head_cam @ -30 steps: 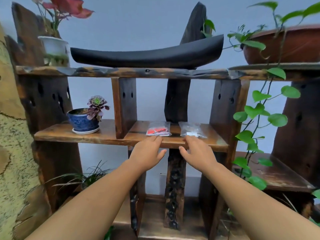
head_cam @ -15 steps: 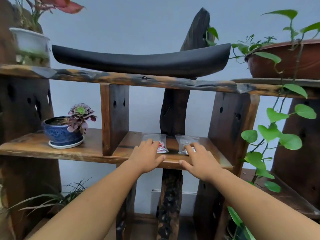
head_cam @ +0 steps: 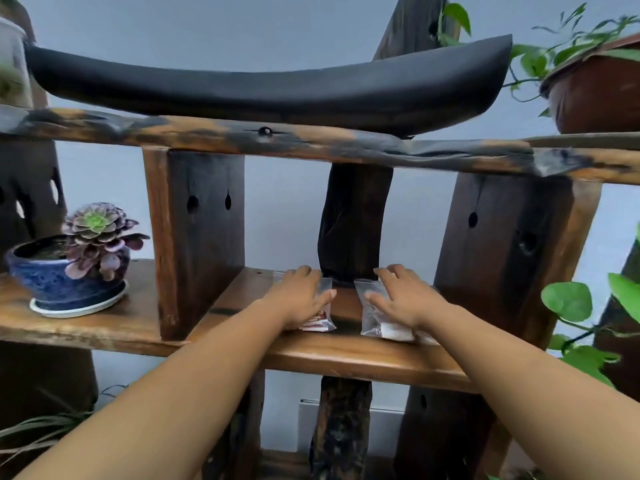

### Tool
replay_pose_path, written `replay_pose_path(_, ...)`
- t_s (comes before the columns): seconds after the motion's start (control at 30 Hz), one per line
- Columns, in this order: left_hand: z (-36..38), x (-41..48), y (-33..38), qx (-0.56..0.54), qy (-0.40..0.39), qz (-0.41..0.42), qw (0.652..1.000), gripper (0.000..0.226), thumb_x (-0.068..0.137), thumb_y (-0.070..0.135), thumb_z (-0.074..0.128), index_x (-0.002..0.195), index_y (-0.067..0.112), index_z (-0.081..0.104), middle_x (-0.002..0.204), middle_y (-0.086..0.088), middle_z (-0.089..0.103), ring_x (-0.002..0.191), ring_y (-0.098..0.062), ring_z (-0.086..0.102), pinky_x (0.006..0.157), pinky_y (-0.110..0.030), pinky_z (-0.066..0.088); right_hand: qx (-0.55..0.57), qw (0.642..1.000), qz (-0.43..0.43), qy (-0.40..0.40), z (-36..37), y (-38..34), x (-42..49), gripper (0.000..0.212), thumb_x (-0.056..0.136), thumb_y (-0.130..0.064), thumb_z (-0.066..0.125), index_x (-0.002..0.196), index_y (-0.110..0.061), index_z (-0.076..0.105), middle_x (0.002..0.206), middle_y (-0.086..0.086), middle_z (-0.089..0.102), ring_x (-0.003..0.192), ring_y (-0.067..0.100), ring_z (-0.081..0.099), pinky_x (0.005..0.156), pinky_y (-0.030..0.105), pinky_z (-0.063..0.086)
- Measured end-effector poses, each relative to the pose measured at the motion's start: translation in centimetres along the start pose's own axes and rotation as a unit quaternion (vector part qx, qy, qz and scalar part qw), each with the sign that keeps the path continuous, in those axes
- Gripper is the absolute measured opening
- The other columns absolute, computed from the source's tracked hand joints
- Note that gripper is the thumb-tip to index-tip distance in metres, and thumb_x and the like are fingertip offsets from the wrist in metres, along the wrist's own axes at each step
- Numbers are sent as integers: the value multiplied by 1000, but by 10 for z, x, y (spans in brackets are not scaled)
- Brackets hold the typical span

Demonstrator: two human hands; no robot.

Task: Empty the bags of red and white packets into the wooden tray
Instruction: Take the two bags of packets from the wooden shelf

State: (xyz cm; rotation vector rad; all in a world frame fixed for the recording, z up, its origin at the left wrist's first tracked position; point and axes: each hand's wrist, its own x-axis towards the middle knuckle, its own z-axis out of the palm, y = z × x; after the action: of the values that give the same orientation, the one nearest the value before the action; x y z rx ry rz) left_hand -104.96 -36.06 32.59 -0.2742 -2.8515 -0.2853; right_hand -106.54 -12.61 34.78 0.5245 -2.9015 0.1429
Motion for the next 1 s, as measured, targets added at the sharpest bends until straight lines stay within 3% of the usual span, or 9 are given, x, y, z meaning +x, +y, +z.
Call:
replay_pose_path(0.13,1,31,-4,-33,1,-23,999,64,99,57,34,149,18,33,152,-13,40,137,-35,39,110,-47,35,92,995,46,-10,8,6,36,64,96,-51,47,149,-16,36,150,16,39,131,36,47,108,44,42)
replay_pose_path(0.3,5,61,-10,-63,5,-53,997,62,98,57,37,143,14,45,148,-11,48,133,-32,47,108,-47,40,126,990,60,10,16,19,63,48,97,-41,52,134,-11,55,140,14,53,122,31,54,94,35,43)
replay_pose_path(0.5,21,86,-24,-62,5,-70,996,39,97,45,49,121,18,63,126,-8,65,111,-28,60,99,-44,49,62,996,68,14,33,23,86,37,96,-40,48,117,-12,62,120,12,62,106,31,60,90,44,52)
replay_pose_path(0.63,32,93,-30,-80,22,-87,993,36,96,44,51,112,17,68,115,-7,69,100,-26,63,92,-41,52,32,998,57,18,40,20,96,33,98,-43,44,96,-16,62,98,7,67,90,27,62,79,40,53)
replay_pose_path(0.73,44,96,-32,-51,21,-58,997,37,96,42,47,106,15,70,109,-9,71,97,-27,62,88,-41,52,30,998,52,33,46,19,97,34,98,-43,42,88,-16,61,91,6,65,89,28,63,77,39,53)
replay_pose_path(0.83,48,96,-29,-15,19,-29,999,39,97,38,43,106,12,71,106,-11,71,96,-28,62,87,-43,52,55,997,49,24,50,20,101,38,98,-42,41,89,-12,64,90,7,66,89,27,63,78,39,53)
replay_pose_path(1.0,44,94,-20,64,30,-18,997,43,97,48,41,106,15,67,98,-9,67,94,-27,62,88,-44,51,43,998,53,-9,47,20,105,39,97,-42,42,101,-10,63,93,6,62,89,25,58,76,36,48)
